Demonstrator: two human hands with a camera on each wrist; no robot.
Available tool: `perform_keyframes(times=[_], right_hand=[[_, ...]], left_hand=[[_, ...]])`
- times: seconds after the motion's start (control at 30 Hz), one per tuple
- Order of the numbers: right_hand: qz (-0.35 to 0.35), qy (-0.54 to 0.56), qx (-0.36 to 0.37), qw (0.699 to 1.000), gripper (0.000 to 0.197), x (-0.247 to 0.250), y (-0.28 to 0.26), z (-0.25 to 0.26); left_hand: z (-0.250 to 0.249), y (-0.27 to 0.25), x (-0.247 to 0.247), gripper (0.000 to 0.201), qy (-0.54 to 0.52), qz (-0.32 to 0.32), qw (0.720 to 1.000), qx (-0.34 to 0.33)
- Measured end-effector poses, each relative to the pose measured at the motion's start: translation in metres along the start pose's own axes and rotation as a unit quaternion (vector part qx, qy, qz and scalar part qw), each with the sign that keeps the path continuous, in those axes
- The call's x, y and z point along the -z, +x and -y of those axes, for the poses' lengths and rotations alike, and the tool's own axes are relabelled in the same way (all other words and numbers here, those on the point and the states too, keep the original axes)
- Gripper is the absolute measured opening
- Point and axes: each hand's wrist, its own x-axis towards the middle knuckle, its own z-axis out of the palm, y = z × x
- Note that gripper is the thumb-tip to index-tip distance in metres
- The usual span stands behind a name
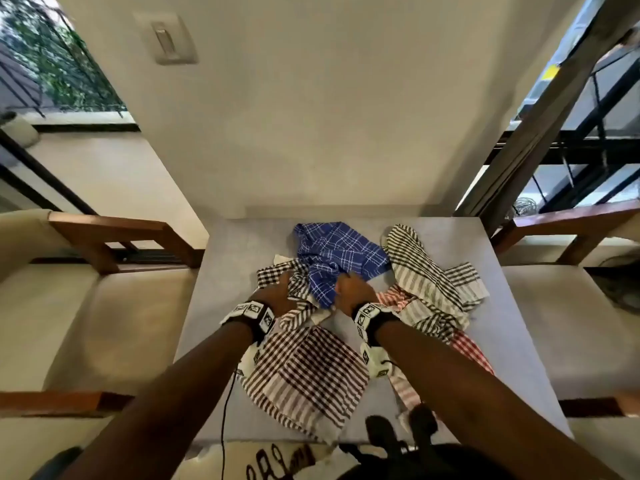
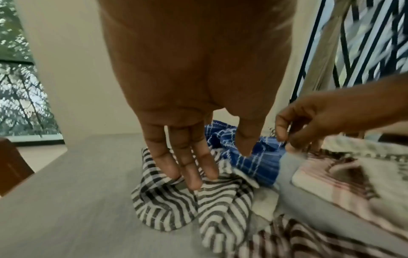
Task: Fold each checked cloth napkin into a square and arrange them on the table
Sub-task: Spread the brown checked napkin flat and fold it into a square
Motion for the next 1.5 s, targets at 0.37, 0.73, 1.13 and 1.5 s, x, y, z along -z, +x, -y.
perform_keyframes(times=[0.37,0.73,1.13,1.5], right_hand=[[0.125,-0.145,0.076,0.979,0.048,-0.026,0.061,-0.016],[-0.117,0.052,0.110,0.986,0.074,0.006,0.048,-0.027],[-0.419,0.019,0.066,0.906,0.062,0.096,-0.044,-0.151],[-0.132,-0.143,0.032,0.980,0.052,-0.016,-0.075,-0.171]], left_hand=[[0.020,0.057,-0.022,0.077,0.071,0.006,0.995,0.075],[-0.089,0.054,0.019,0.059,-0.168,-0.002,0.977,-0.130],[-0.246,0.019,0.015,0.026,-0.419,0.095,0.865,-0.260],[-0.091,0.013,-0.061,0.034,-0.001,0.105,0.979,-0.174]])
